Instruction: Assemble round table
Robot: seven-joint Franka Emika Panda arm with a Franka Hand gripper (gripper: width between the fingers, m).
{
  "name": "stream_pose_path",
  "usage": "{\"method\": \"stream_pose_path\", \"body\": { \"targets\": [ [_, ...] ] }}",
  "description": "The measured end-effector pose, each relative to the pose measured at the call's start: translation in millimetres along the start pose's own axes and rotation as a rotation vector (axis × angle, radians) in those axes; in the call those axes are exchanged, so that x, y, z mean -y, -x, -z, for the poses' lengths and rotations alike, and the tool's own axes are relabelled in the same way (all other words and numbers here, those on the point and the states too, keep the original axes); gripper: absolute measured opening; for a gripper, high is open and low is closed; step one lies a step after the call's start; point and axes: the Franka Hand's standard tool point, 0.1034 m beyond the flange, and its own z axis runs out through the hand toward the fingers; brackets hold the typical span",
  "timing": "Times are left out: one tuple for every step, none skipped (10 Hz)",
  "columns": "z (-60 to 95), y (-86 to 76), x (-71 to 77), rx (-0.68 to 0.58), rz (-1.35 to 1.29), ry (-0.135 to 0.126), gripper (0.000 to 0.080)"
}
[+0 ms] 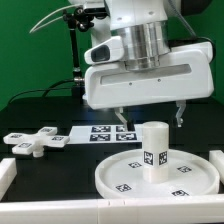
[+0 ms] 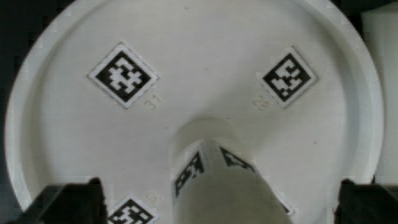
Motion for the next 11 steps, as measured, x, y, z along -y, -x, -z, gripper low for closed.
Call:
{"method": "stream_pose_path", "body": {
  "targets": [
    [1.7, 5.4, -10.6, -0.001, 0.005, 0.000, 0.0649],
    [6.6, 5.6, -17.2, -0.013, -0.014, 0.002, 0.0649],
    [5.7, 5.9, -16.2, -0.011, -0.009, 0.003, 0.0649],
    [5.0, 6.2, -16.5, -0.010, -0.008, 0.003, 0.0649],
    [4.2, 6.6, -20.0, -0.010, 0.006, 0.004, 0.0649],
    [0.1, 9.4, -37.7, -0.009, 0.076, 0.000, 0.0649],
    [1.6, 13.0, -59.3, -0.019, 0.147, 0.018, 0.0649],
    [6.2, 16.5, -78.2, -0.036, 0.221, 0.043, 0.0649],
    [7.6, 15.3, -89.3, -0.032, 0.305, 0.055, 0.0649],
    [9.6, 13.8, -101.3, -0.022, 0.340, 0.055, 0.0649],
    [9.5, 13.8, -101.9, -0.024, 0.318, 0.055, 0.0649]
  ]
}}
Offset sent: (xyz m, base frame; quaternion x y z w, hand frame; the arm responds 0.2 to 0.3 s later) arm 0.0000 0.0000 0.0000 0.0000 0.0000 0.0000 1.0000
